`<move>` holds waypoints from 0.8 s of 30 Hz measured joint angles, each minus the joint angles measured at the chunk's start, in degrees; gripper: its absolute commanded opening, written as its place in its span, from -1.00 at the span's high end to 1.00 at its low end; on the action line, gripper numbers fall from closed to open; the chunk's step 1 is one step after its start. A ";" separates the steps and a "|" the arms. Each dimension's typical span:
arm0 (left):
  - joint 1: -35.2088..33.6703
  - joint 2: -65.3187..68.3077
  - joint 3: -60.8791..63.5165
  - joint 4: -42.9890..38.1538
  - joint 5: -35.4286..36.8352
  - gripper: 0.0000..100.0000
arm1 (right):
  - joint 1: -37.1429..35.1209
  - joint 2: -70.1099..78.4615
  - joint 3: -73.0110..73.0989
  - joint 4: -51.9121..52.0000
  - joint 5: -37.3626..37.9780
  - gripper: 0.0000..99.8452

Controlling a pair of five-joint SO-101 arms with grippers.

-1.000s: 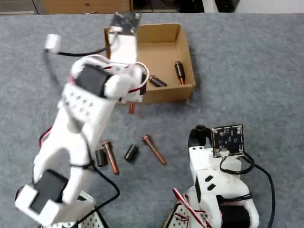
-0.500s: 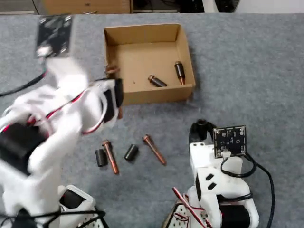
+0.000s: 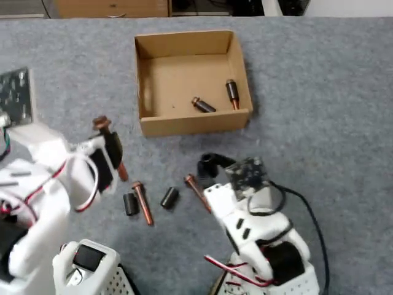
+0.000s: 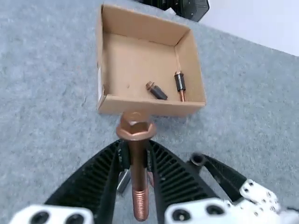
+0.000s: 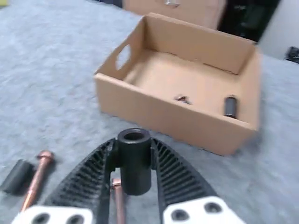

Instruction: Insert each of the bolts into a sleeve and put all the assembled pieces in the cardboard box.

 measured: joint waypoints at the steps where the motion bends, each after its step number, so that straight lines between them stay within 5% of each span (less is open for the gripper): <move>1: 0.00 -1.85 2.37 -1.05 -0.44 0.96 | -1.14 0.00 1.14 -0.97 0.00 1.00; 5: -0.09 -9.41 13.63 -7.21 -3.69 0.96 | -6.59 0.00 4.92 -3.78 -0.79 1.00; 11: -0.09 -21.27 32.79 -19.08 -4.40 0.96 | -10.29 0.00 8.26 -5.19 -12.22 1.00; 24: 5.45 -37.27 49.41 -24.79 -4.40 0.96 | -18.46 0.00 13.45 -5.36 -18.73 1.00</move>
